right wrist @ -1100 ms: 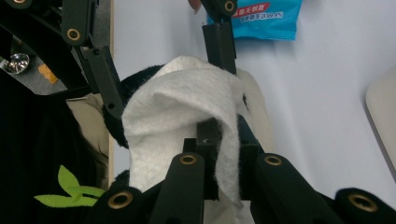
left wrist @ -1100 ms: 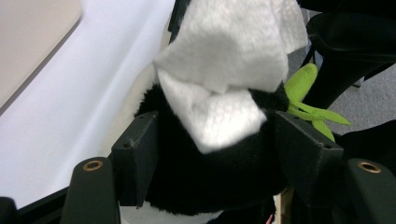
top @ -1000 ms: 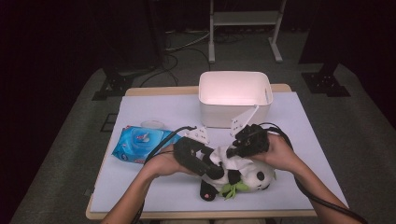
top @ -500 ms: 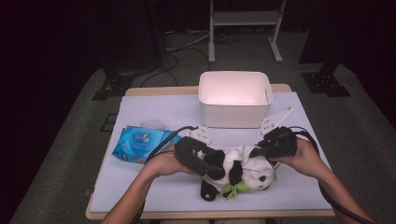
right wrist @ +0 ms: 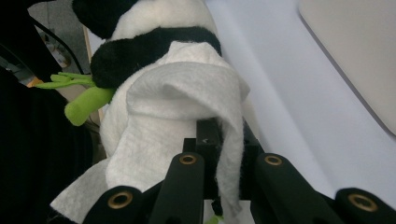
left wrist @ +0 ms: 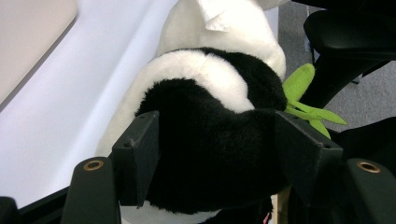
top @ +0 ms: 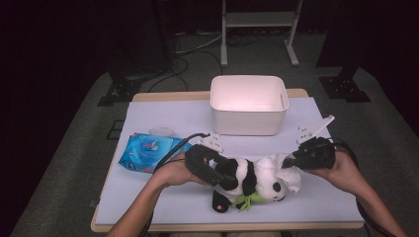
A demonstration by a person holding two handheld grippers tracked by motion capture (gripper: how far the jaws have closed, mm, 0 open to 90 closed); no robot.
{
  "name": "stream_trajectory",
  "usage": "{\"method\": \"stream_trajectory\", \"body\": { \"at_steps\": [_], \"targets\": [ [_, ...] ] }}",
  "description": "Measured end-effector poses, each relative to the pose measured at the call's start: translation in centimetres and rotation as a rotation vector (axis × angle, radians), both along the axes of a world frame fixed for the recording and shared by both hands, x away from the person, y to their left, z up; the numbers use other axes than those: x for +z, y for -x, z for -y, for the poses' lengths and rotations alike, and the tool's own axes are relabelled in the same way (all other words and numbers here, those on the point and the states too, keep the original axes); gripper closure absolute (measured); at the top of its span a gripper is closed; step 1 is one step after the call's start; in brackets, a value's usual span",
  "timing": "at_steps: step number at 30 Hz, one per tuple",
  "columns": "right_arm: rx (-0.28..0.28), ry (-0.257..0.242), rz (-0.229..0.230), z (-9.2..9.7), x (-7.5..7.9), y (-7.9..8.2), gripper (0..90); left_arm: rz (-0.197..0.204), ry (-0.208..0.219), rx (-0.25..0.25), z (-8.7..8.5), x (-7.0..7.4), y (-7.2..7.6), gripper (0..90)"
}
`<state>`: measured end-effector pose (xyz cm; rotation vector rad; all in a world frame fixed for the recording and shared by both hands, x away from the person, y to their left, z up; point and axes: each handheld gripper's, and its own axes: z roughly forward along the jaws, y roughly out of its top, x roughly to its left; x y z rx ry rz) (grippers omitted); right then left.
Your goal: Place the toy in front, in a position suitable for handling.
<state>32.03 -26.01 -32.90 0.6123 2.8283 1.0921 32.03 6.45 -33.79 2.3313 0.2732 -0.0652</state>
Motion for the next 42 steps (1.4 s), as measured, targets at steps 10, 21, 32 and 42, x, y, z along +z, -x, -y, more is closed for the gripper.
{"method": "stream_trajectory", "body": {
  "at_steps": [10, 21, 32, 42],
  "targets": [
    [0.071, 0.003, 0.004, -2.8, -0.2, -0.4, 84.6, -0.037, 0.018, -0.019, -0.4, 0.7, -0.1, 32.6],
    [0.072, -0.016, 0.017, -2.6, -0.4, 0.1, 84.6, -0.003, 0.003, -0.067, 1.1, 3.0, -0.4, 32.7],
    [0.079, -0.019, 0.023, -2.7, -0.5, 0.2, 84.6, -0.042, -0.101, -0.08, 3.3, 1.9, -2.3, 34.7],
    [0.089, -0.013, 0.032, -2.8, -0.6, 0.1, 84.6, -0.025, -0.183, -0.095, 4.5, 0.8, -2.8, 32.0]
  ]
}}
